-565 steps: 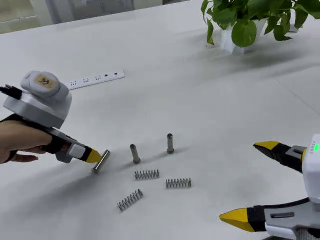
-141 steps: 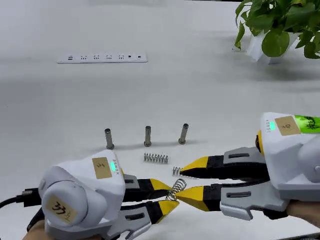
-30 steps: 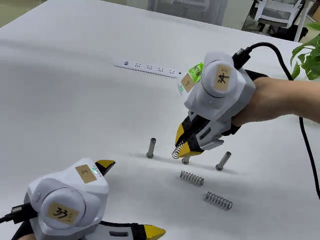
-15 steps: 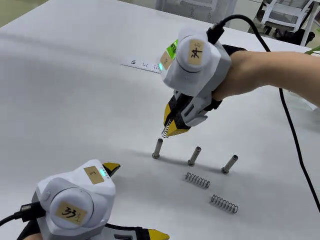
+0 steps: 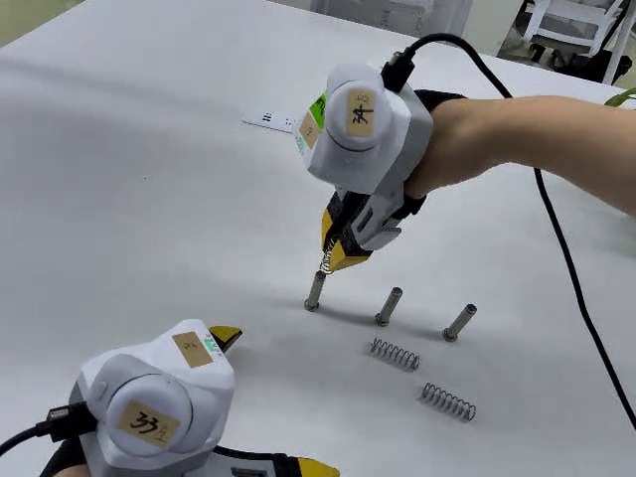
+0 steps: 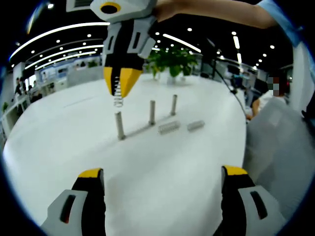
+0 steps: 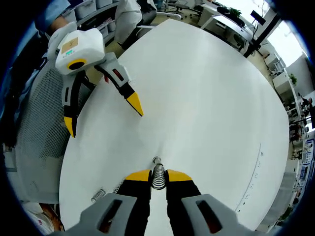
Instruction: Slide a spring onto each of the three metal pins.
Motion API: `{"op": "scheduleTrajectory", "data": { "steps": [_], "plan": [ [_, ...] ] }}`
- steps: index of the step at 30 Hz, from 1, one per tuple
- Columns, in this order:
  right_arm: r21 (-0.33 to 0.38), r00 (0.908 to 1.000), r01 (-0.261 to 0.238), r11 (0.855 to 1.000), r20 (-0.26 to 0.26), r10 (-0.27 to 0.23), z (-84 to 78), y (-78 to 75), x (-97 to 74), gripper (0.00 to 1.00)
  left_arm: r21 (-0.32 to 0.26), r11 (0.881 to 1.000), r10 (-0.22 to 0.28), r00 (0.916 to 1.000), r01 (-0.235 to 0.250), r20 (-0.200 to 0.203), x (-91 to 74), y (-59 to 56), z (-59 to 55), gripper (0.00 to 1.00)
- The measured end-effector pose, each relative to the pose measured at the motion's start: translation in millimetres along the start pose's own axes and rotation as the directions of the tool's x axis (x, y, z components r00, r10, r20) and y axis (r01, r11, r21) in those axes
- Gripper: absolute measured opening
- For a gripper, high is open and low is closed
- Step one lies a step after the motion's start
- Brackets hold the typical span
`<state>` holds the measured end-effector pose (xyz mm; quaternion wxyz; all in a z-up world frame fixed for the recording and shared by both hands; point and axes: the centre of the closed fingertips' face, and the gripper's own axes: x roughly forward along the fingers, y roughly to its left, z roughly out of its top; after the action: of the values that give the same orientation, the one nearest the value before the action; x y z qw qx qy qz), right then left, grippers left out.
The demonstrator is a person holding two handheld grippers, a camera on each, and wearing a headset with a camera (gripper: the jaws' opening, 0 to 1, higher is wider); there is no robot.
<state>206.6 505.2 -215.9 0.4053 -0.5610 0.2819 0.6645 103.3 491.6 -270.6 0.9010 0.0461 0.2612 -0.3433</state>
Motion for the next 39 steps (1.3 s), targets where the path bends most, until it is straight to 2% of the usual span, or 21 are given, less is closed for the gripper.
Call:
{"op": "scheduleTrajectory", "data": {
  "steps": [8,12,27,39],
  "plan": [
    [-0.014,0.9999,-0.008,1.0,-0.013,0.008,-1.9,-1.3,8.4,0.12,-0.009,1.0,0.003,1.0,-0.003,-0.003,-1.1,0.3,-2.8,1.0],
    [-0.015,0.9999,-0.006,1.0,-0.011,0.006,-1.2,-4.9,8.9,0.12,-0.012,1.0,0.003,1.0,-0.003,-0.008,-0.5,0.2,-5.4,1.0],
    [-0.024,0.9997,-0.011,1.0,-0.023,0.011,-4.7,-5.0,14.4,0.12,-0.023,1.0,0.0,0.9998,-0.001,-0.021,1.2,0.3,-10.4,1.0],
    [-0.017,0.9998,-0.011,1.0,-0.016,0.011,-3.5,-4.3,12.4,0.12,-0.028,1.0,-0.006,0.9996,0.005,-0.028,3.6,-1.2,-13.0,1.0]
  ]
}}
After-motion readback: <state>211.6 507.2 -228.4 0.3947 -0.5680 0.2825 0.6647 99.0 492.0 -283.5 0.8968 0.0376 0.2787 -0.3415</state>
